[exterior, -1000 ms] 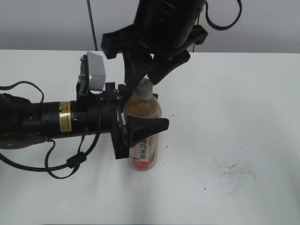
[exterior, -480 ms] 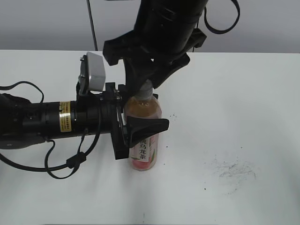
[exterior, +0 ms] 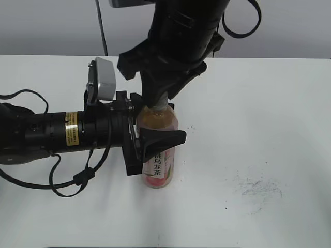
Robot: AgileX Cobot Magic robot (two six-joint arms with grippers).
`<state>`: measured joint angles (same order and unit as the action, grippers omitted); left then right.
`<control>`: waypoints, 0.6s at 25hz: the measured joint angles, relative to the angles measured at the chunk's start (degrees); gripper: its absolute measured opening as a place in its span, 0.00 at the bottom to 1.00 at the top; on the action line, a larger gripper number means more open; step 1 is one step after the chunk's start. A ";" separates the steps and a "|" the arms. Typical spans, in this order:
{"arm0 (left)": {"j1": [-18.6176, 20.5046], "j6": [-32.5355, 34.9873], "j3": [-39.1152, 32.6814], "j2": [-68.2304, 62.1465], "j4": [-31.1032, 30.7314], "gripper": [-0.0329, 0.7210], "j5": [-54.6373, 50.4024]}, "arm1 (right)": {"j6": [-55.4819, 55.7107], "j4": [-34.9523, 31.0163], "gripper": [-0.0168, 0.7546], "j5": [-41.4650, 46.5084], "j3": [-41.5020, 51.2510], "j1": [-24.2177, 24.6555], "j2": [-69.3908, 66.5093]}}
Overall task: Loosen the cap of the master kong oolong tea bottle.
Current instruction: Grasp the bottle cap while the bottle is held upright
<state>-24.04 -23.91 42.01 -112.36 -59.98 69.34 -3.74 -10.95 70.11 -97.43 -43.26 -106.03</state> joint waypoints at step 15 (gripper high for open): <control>0.00 0.30 0.00 0.00 -0.45 0.64 0.12 | -65.83 0.05 0.38 -0.04 0.00 0.00 0.00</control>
<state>-24.04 -23.61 42.01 -112.36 -60.43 69.47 -69.57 -10.90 70.07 -97.43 -43.26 -106.03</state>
